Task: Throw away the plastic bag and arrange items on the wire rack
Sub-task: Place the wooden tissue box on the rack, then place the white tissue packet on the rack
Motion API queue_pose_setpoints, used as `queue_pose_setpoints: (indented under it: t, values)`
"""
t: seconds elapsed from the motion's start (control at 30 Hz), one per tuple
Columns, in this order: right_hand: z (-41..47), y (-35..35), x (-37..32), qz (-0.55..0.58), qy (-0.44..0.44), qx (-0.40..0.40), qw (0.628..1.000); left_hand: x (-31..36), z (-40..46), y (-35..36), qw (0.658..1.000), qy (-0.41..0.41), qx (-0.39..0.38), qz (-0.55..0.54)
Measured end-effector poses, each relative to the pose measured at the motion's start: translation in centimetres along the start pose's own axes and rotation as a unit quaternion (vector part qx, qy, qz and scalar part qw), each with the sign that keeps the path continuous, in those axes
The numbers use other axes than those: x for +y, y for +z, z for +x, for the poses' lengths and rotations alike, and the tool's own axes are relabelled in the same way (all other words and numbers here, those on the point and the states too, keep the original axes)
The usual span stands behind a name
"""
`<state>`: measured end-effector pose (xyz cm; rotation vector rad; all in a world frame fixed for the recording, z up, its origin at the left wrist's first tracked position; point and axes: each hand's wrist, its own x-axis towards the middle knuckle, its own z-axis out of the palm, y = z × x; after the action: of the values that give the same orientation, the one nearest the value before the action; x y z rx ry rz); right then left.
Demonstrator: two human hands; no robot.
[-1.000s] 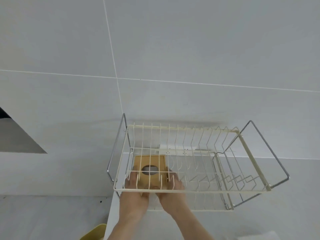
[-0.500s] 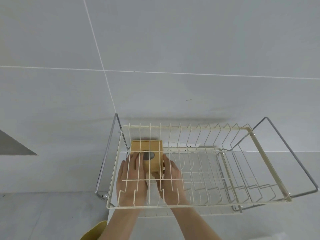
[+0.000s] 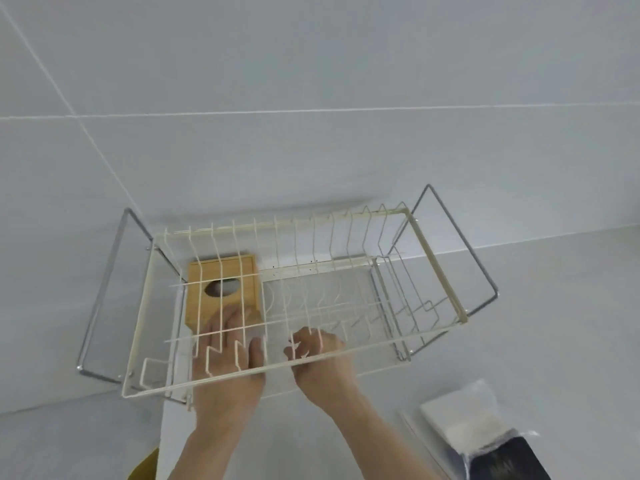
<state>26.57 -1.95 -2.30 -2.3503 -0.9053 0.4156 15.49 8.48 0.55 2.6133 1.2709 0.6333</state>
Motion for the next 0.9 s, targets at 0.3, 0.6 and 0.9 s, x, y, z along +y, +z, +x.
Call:
queue_pose_setpoints:
  t: [0.3, 0.6, 0.9]
  values:
    - [-7.4, -10.0, 12.5, -0.099, 0.184, 0.037, 0.977, 9.6, -8.6, 3.3, 0.883, -0.161, -0.380, -0.225]
    - [-11.1, -15.7, 22.2, -0.113, 0.360, 0.002, 0.926, 18.5, -13.3, 7.8, 0.721, -0.236, -0.586, -0.285]
    - [-11.5, -15.7, 20.4, 0.045, 0.306, 0.023, 0.951, 21.5, -14.2, 7.5, 0.771, -0.276, -0.450, -0.357]
